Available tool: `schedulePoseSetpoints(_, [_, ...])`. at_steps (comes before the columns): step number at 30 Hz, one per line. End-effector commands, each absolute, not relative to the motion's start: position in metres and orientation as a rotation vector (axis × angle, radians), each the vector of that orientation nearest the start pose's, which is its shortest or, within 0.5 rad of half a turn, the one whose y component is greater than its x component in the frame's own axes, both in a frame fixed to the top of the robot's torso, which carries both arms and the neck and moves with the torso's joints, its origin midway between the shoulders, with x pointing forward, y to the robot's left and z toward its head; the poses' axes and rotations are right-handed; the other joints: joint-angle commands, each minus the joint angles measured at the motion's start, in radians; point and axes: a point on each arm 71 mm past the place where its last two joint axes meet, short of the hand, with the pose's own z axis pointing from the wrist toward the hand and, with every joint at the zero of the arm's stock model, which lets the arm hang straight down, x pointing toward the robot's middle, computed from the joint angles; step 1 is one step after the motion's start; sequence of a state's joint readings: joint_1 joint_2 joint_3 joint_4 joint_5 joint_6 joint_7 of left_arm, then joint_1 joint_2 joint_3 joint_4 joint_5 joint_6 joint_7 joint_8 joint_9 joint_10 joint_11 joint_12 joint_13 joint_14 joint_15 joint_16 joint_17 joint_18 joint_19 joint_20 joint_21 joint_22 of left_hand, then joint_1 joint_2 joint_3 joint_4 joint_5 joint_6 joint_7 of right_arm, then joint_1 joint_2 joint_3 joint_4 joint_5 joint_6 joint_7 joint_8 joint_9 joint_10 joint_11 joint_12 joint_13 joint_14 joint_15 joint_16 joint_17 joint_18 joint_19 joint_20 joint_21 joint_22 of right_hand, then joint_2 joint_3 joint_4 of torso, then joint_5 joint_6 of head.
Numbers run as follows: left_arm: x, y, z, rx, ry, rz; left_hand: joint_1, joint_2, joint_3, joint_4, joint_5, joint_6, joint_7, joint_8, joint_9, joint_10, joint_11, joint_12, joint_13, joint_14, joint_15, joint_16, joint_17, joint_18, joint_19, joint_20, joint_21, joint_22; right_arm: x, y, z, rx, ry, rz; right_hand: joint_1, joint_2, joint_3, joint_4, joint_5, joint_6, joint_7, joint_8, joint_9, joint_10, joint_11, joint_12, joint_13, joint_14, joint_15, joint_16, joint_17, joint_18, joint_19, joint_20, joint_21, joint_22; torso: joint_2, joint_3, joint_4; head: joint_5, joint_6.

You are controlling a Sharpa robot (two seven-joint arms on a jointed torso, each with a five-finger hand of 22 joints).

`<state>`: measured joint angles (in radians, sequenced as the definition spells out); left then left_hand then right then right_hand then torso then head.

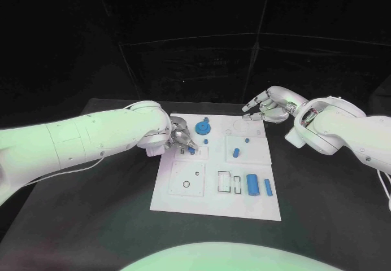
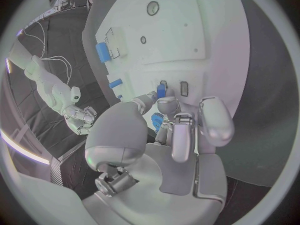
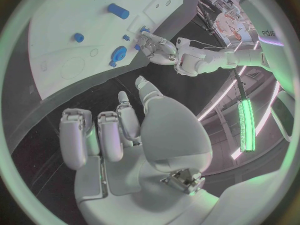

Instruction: Assemble the parts on the task board

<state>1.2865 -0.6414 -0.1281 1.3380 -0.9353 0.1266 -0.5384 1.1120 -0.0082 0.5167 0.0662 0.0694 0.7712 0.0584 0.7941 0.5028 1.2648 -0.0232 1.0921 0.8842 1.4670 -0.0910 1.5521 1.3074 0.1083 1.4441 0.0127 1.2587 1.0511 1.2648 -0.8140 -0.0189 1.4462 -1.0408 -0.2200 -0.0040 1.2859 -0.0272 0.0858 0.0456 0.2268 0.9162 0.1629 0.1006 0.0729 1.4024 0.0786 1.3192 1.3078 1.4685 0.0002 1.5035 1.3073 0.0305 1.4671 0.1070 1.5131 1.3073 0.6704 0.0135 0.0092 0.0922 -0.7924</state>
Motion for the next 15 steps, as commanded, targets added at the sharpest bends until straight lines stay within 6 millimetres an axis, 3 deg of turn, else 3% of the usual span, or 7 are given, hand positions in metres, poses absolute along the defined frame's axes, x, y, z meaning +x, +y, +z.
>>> schedulePoseSetpoints(1, [0.5064, 0.1723, -0.2293, -0.224, 2.413, -0.391, -0.005, 0.004, 0.139, -0.136, -0.001, -0.003, -0.004, 0.002, 0.002, 0.008, 0.001, 0.003, -0.002, 0.096, 0.003, 0.002, 0.227, -0.012, -0.001, 0.006, 0.000, 0.001, 0.5117, -0.2039, -0.1546, 0.139, 1.747, 0.903, 0.007, 0.002, -0.003, 0.000, 0.004, 0.010, -0.001, 0.007, 0.001, -0.006, -0.004, -0.005, 0.027, 0.067, -0.001, -0.006, 0.111, 0.001, 0.022, 0.001, -0.004, 0.121, 0.000, 0.0000, 0.0004, 0.000, -0.001])
schedulePoseSetpoints(15, [0.5044, 0.1777, -0.2305, -0.214, 2.439, -0.370, -0.002, 0.000, 0.143, -0.141, 0.000, -0.003, -0.005, 0.004, 0.003, 0.006, 0.000, 0.001, -0.006, 0.095, 0.003, 0.001, 0.224, -0.012, -0.001, 0.006, 0.000, 0.000, 0.5121, -0.2038, -0.1550, 0.136, 1.749, 0.902, 0.007, 0.003, -0.004, 0.001, 0.004, 0.011, -0.001, 0.007, 0.001, -0.006, -0.005, -0.006, 0.026, 0.067, -0.002, -0.007, 0.110, 0.002, 0.021, 0.000, -0.005, 0.119, -0.001, 0.0005, 0.0007, -0.001, -0.003])
